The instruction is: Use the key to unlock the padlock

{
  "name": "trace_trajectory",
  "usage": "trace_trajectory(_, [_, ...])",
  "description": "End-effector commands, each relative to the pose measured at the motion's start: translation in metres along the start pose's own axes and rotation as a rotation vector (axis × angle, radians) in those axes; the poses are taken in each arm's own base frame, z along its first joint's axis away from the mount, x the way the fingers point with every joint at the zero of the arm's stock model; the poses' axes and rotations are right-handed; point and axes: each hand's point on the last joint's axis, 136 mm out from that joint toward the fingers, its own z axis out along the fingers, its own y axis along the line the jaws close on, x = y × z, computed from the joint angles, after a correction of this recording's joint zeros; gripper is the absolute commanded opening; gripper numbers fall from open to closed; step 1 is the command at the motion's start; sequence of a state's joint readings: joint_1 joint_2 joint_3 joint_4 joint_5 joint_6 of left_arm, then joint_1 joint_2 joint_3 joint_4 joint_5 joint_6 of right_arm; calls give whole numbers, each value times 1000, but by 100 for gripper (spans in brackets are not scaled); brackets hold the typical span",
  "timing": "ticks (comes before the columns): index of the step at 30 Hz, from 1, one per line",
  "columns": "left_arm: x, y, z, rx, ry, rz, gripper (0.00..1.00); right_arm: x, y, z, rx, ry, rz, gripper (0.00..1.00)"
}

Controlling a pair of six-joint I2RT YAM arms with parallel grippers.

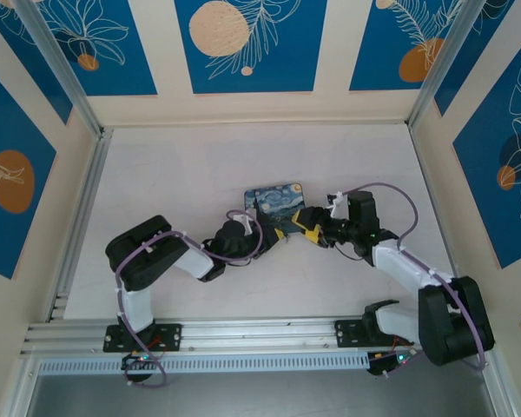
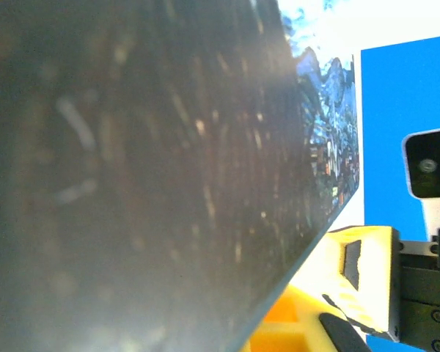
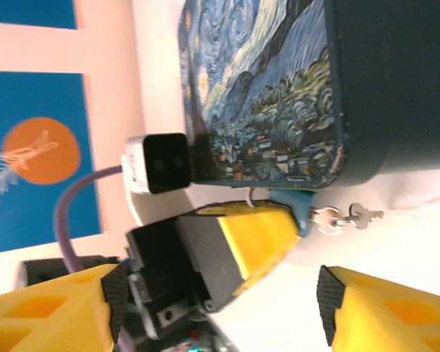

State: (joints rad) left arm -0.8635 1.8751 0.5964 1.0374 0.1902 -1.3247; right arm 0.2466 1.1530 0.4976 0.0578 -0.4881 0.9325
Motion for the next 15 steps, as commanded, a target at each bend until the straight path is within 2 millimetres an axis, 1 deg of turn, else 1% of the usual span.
trace_trajectory(1, [2, -4, -3, 7, 33, 21, 0, 8, -25, -7, 184, -2, -136, 69])
trace_trajectory(3, [4, -1, -3, -7, 48, 17, 0, 10, -28, -5, 248, -4, -220, 68])
trace_trajectory(7, [6, -3, -4, -19, 80, 18, 0, 16, -34, 1, 375, 3, -375, 65])
trace_trajectory(9, [8, -4, -3, -31, 102, 20, 0, 20, -34, 7, 404, 21, -441, 58])
trace_trajectory(13, [11, -9, -2, -46, 136, 29, 0, 24, -42, 16, 498, 37, -554, 45])
trace_trajectory(15, [12, -10, -2, -55, 152, 25, 0, 25, -45, 18, 532, 34, -602, 41])
